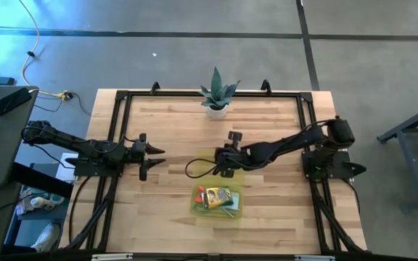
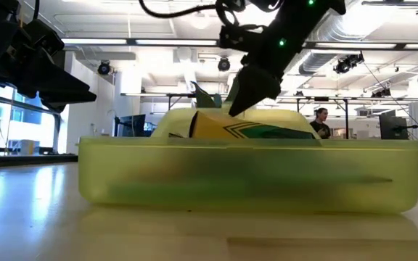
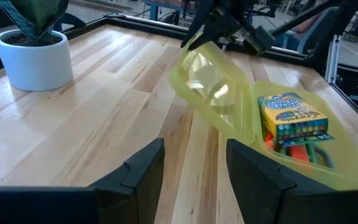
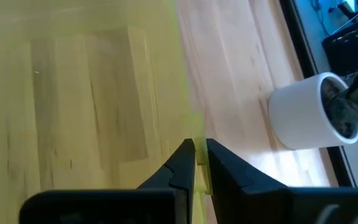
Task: Pack school essentials
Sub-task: Close the yellow supply box
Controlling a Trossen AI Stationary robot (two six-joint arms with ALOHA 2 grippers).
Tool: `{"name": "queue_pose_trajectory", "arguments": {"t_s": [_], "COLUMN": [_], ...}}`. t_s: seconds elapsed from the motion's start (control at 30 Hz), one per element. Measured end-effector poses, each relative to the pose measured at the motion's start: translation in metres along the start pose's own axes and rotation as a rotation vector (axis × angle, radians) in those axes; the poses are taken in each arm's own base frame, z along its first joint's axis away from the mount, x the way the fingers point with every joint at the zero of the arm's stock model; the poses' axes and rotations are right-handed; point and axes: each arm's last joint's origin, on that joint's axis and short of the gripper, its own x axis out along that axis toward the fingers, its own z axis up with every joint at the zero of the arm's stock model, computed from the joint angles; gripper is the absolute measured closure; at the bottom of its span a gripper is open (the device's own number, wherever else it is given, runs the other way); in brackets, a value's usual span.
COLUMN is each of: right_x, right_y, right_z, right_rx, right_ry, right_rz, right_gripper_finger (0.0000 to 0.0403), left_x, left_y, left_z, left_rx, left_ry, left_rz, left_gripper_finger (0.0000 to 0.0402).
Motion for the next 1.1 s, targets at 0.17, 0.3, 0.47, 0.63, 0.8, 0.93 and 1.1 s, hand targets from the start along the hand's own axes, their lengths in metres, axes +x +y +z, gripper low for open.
{"name": "queue_pose_trajectory", "arguments": {"t_s": [0.17, 0.3, 0.47, 0.63, 0.8, 0.93, 1.1], "right_x": [-0.01, -0.015, -0.019, -0.027, -0.037, -0.041, -0.042], "right_y": [-0.001, 0.0, 0.002, 0.006, 0.009, 0.012, 0.014], "right_z": [0.003, 0.005, 0.006, 0.012, 0.021, 0.021, 0.02], "right_rx": [0.004, 0.011, -0.008, -0.027, -0.044, -0.055, -0.063], "right_ry": [-0.027, -0.051, -0.071, -0.09, -0.123, -0.128, -0.123], "right_rz": [0.001, -0.001, -0.012, -0.032, -0.033, -0.027, -0.025], "right_gripper_finger": [0.0377, 0.0377, 0.0377, 0.0377, 0.0377, 0.0377, 0.0377], "left_x": [0.0, 0.0, 0.0, 0.0, 0.0, 0.0, 0.0], "left_y": [0.0, 0.0, 0.0, 0.0, 0.0, 0.0, 0.0], "left_z": [0.0, 0.0, 0.0, 0.0, 0.0, 0.0, 0.0], "left_rx": [0.0, 0.0, 0.0, 0.0, 0.0, 0.0, 0.0], "left_ry": [0.0, -0.001, 0.0, -0.001, 0.0, -0.001, 0.0], "left_rz": [0.0, 0.0, 0.0, 0.0, 0.0, 0.0, 0.0], "left_gripper_finger": [0.0241, 0.0241, 0.0241, 0.0241, 0.0241, 0.0241, 0.0241]}}
